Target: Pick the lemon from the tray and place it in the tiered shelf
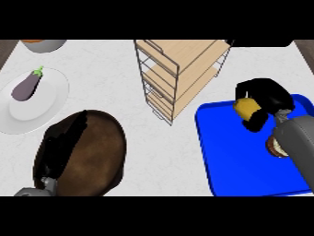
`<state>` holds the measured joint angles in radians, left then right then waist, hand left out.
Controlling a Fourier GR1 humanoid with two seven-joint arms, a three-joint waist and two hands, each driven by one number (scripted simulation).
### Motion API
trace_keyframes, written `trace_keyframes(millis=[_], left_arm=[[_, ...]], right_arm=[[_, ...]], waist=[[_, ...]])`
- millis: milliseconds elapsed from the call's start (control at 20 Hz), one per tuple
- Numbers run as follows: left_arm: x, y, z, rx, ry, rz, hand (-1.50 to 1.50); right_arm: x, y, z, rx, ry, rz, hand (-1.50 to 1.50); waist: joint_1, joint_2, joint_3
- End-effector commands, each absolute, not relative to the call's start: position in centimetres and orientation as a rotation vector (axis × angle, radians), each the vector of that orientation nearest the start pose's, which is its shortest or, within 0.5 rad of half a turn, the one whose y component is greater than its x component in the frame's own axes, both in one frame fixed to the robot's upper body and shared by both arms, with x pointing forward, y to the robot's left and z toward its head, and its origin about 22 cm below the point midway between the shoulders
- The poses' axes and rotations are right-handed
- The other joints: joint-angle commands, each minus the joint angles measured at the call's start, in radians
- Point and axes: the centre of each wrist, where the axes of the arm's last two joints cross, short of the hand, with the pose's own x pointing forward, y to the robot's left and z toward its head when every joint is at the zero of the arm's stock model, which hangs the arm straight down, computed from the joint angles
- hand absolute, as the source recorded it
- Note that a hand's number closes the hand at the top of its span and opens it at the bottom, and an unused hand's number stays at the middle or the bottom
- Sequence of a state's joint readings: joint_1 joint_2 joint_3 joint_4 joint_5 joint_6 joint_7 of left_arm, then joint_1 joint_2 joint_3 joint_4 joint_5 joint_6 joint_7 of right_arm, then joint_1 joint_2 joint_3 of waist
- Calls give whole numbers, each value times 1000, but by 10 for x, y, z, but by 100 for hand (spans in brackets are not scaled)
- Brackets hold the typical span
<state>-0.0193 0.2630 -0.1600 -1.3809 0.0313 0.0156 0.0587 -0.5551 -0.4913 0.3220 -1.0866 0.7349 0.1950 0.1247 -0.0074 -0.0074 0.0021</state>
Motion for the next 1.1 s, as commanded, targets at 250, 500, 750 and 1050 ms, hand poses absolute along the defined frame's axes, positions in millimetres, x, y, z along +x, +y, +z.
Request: trace_keyframes(millis=[250,500,750,1050], left_arm=[[238,266,-29,122,-1317,-269,0],[247,270,-25,103,-1304,-276,0],[242,255,-33,100,-1317,-291,0],[240,270,-29,94,-1322,-310,0]], right_arm=[[354,-372,174,-805,-1610,1289,150],[364,-371,231,-643,-1809,1016,150],[381,-347,273,-639,-1821,957,150],[411,-304,290,-719,-1804,953,150]], waist=[[1,5,-1],[6,6,-2],[19,8,-3],[27,10,-3]])
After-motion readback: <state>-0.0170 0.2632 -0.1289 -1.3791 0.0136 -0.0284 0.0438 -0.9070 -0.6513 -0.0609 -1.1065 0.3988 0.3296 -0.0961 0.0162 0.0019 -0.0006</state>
